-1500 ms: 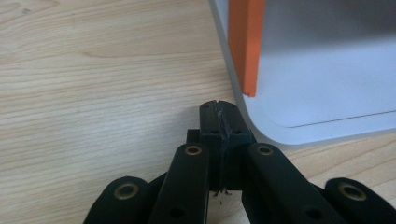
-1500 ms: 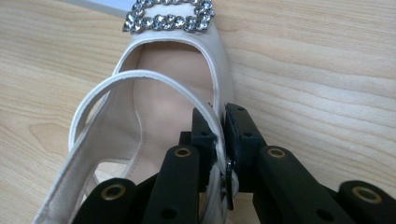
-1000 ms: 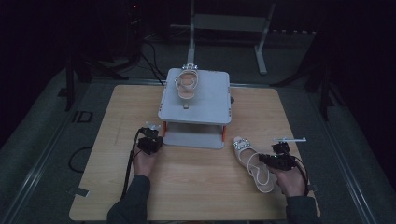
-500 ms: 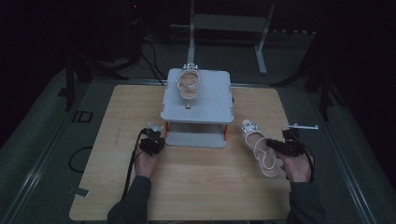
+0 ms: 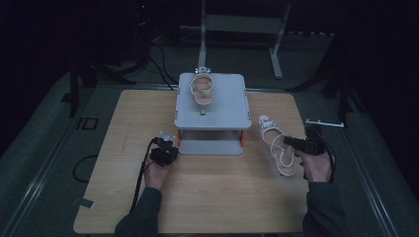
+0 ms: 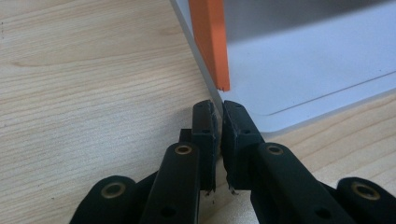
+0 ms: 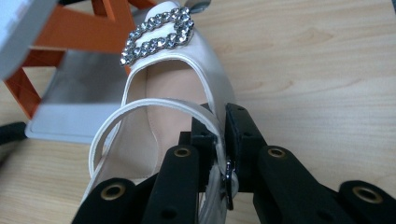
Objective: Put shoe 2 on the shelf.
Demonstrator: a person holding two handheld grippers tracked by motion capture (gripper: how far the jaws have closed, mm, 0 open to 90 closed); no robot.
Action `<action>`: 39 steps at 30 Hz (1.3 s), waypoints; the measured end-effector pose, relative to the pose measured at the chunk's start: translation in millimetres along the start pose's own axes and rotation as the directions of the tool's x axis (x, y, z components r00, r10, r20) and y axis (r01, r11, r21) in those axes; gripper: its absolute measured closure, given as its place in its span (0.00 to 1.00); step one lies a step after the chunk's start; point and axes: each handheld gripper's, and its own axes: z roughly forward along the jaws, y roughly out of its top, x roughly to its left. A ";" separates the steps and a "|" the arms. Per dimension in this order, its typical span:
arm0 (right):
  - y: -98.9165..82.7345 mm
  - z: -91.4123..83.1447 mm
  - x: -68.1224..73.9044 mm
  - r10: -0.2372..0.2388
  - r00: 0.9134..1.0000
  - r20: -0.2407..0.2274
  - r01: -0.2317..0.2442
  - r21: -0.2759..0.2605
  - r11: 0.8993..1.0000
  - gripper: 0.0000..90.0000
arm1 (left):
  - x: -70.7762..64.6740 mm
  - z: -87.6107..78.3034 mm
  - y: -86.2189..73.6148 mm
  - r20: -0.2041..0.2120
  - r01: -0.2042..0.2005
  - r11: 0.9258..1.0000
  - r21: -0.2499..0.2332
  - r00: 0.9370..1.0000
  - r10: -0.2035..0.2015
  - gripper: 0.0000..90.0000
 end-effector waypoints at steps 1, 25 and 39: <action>2.9 -0.9 0.4 0.003 1.000 -0.002 -0.003 -0.003 1.000 0.92 | -0.1 -0.2 -0.2 0.000 -0.003 1.000 0.000 1.000 0.003 0.93; 71.7 -5.8 21.0 0.057 0.998 -0.013 -0.058 -0.084 0.995 0.92 | 5.0 -5.5 -14.0 -0.021 0.027 0.998 -0.060 0.999 -0.029 0.93; 103.2 -4.0 40.5 0.067 0.997 -0.034 -0.070 -0.082 0.994 0.92 | 5.7 -4.5 -18.4 -0.014 0.043 0.994 -0.096 0.999 -0.044 0.92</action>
